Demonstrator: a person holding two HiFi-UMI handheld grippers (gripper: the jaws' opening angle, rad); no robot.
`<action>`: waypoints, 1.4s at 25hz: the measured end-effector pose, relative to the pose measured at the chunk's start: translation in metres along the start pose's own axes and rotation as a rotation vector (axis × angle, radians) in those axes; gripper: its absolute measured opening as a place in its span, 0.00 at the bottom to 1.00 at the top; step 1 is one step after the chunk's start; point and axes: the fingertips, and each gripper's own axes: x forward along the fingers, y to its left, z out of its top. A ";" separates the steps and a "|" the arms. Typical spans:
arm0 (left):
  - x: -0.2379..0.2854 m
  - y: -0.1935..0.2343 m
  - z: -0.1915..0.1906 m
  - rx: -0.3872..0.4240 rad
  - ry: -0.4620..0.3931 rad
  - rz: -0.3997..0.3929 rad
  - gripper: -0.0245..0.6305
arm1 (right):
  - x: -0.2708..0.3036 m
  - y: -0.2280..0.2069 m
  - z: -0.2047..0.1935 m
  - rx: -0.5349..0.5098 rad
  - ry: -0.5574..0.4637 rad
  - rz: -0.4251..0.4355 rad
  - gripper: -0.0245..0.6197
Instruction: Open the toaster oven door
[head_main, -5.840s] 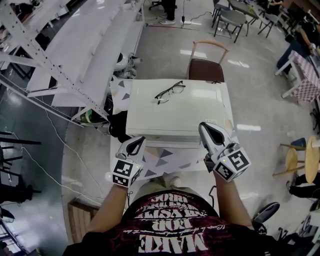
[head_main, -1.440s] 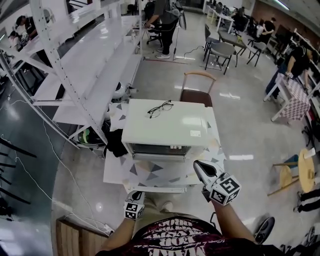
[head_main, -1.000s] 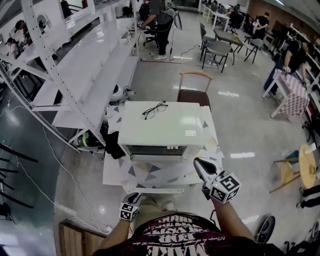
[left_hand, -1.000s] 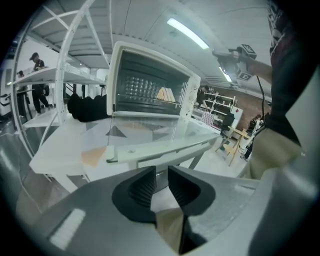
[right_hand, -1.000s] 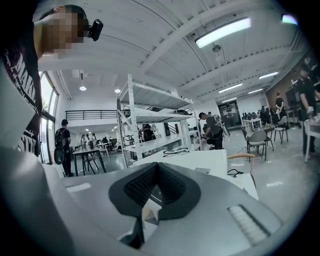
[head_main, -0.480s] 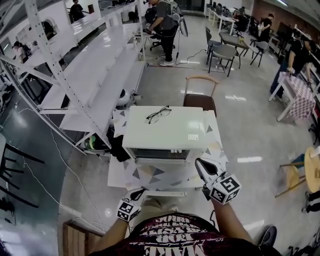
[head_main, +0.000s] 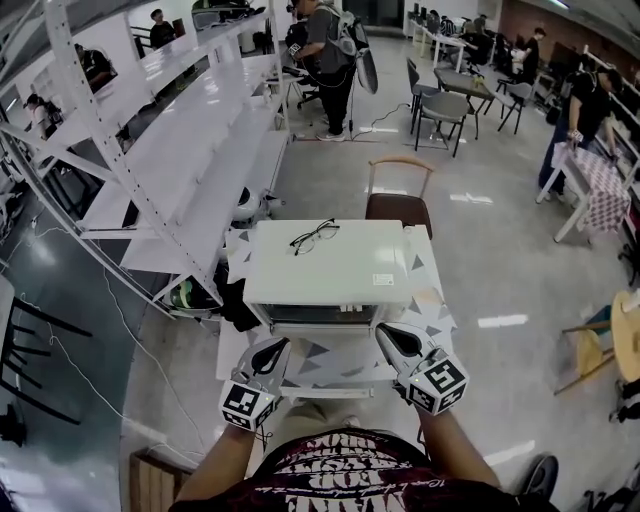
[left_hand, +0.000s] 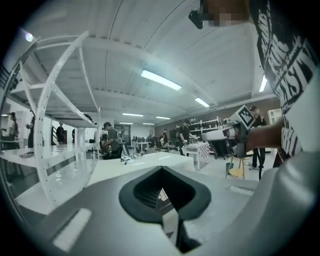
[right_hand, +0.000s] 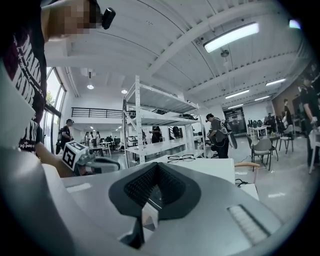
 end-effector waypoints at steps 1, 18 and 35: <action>-0.001 0.003 0.011 -0.001 -0.016 0.008 0.04 | 0.000 0.000 0.002 -0.004 -0.001 -0.001 0.08; -0.008 0.005 0.119 -0.004 -0.126 0.024 0.04 | -0.008 -0.006 0.048 -0.069 -0.025 -0.013 0.08; -0.017 0.010 0.125 -0.005 -0.084 0.040 0.04 | -0.011 -0.003 0.057 -0.047 -0.046 0.005 0.08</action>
